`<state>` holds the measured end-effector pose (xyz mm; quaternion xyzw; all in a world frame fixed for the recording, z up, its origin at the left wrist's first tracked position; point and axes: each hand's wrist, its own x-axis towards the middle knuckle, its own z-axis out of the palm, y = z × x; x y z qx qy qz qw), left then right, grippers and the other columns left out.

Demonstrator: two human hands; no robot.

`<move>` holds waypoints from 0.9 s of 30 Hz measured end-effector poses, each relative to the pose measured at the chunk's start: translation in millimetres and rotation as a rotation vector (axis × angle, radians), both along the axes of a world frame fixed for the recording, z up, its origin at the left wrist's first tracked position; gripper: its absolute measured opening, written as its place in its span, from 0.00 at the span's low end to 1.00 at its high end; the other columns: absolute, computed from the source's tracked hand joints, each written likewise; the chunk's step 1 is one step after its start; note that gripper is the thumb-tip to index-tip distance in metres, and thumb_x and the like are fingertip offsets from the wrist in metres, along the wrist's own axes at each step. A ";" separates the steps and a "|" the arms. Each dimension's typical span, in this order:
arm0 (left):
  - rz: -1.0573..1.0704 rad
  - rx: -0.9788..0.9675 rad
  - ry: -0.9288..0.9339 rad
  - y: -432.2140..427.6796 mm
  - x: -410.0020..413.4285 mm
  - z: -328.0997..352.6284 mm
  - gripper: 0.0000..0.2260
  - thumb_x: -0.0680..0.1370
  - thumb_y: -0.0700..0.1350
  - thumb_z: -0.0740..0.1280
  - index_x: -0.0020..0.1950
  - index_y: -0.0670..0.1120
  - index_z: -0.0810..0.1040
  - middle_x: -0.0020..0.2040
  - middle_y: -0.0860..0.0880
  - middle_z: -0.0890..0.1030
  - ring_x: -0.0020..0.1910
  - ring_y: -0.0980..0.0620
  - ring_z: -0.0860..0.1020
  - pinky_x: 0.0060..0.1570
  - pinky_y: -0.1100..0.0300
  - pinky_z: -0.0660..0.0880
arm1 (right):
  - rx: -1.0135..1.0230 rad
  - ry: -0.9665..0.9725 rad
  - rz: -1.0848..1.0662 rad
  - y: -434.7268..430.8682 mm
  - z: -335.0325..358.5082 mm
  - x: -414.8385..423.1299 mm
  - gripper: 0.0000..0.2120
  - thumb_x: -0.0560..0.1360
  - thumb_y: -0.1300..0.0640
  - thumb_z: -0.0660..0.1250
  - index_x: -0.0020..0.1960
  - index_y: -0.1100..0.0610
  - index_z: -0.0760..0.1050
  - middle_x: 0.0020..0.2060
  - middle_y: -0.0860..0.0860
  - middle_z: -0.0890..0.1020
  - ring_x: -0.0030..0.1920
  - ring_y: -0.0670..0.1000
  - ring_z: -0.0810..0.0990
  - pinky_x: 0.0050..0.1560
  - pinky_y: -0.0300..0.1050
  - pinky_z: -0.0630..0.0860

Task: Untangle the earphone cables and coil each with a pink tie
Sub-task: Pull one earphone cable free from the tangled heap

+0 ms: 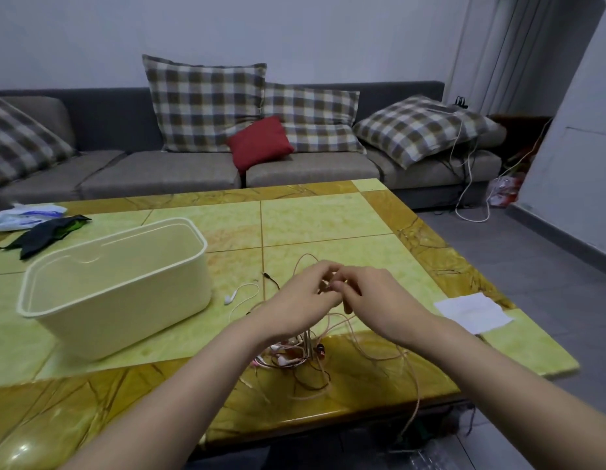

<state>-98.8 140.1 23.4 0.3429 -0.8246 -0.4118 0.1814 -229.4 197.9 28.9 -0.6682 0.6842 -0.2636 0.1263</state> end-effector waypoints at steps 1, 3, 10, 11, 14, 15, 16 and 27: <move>-0.019 0.033 0.012 2.6 -1.4 1.1 0.13 0.80 0.43 0.59 0.64 0.49 0.70 0.50 0.53 0.77 0.46 0.56 0.75 0.50 0.58 0.73 | -0.014 -0.014 0.001 0.9 0.8 -0.8 0.09 0.80 0.55 0.58 0.44 0.49 0.74 0.30 0.43 0.76 0.34 0.46 0.75 0.34 0.39 0.69; 0.007 -0.026 -0.052 3.2 -0.2 1.0 0.11 0.82 0.45 0.56 0.61 0.47 0.73 0.39 0.55 0.73 0.36 0.58 0.70 0.38 0.64 0.68 | -0.006 -0.093 0.002 3.1 1.1 -6.7 0.08 0.79 0.52 0.60 0.43 0.50 0.74 0.30 0.45 0.77 0.33 0.46 0.75 0.35 0.41 0.69; 0.137 0.031 -0.040 0.0 23.9 2.7 0.15 0.82 0.49 0.57 0.43 0.47 0.81 0.25 0.50 0.67 0.27 0.51 0.67 0.33 0.59 0.61 | 0.059 -0.175 -0.007 13.2 -7.1 -33.6 0.12 0.78 0.49 0.62 0.41 0.52 0.80 0.29 0.44 0.74 0.27 0.38 0.70 0.29 0.31 0.64; 0.148 0.057 -0.011 0.2 26.7 4.2 0.15 0.81 0.49 0.58 0.43 0.47 0.81 0.34 0.59 0.58 0.27 0.54 0.66 0.35 0.59 0.62 | 0.050 -0.174 -0.016 14.0 -7.1 -35.9 0.12 0.78 0.49 0.62 0.41 0.51 0.80 0.29 0.43 0.74 0.29 0.37 0.71 0.30 0.30 0.65; 0.119 0.093 0.007 1.6 33.7 7.4 0.16 0.81 0.51 0.58 0.47 0.45 0.82 0.35 0.61 0.57 0.33 0.45 0.73 0.31 0.62 0.60 | 0.019 -0.178 -0.047 14.4 -7.1 -38.6 0.12 0.78 0.50 0.62 0.41 0.49 0.80 0.27 0.41 0.74 0.32 0.39 0.72 0.33 0.28 0.66; 0.094 0.086 -0.016 2.2 34.9 7.7 0.15 0.81 0.51 0.58 0.49 0.45 0.82 0.32 0.47 0.77 0.32 0.45 0.72 0.30 0.63 0.61 | 0.012 -0.175 -0.054 13.6 -6.8 -39.0 0.11 0.78 0.50 0.62 0.41 0.49 0.80 0.27 0.41 0.74 0.32 0.41 0.72 0.32 0.29 0.66; 0.070 0.082 -0.053 3.2 35.6 7.5 0.15 0.81 0.50 0.57 0.51 0.45 0.82 0.46 0.58 0.68 0.35 0.45 0.72 0.31 0.63 0.61 | 0.006 -0.164 -0.060 13.1 -6.0 -38.8 0.11 0.78 0.50 0.62 0.41 0.49 0.80 0.27 0.42 0.74 0.31 0.41 0.71 0.32 0.29 0.66; 0.091 -0.004 -0.122 1.8 34.9 -6.7 0.15 0.82 0.49 0.56 0.41 0.50 0.78 0.31 0.51 0.68 0.30 0.53 0.66 0.33 0.61 0.64 | 0.063 -0.121 0.111 11.5 -15.4 -7.4 0.10 0.78 0.50 0.62 0.45 0.51 0.80 0.30 0.45 0.74 0.29 0.38 0.70 0.31 0.32 0.65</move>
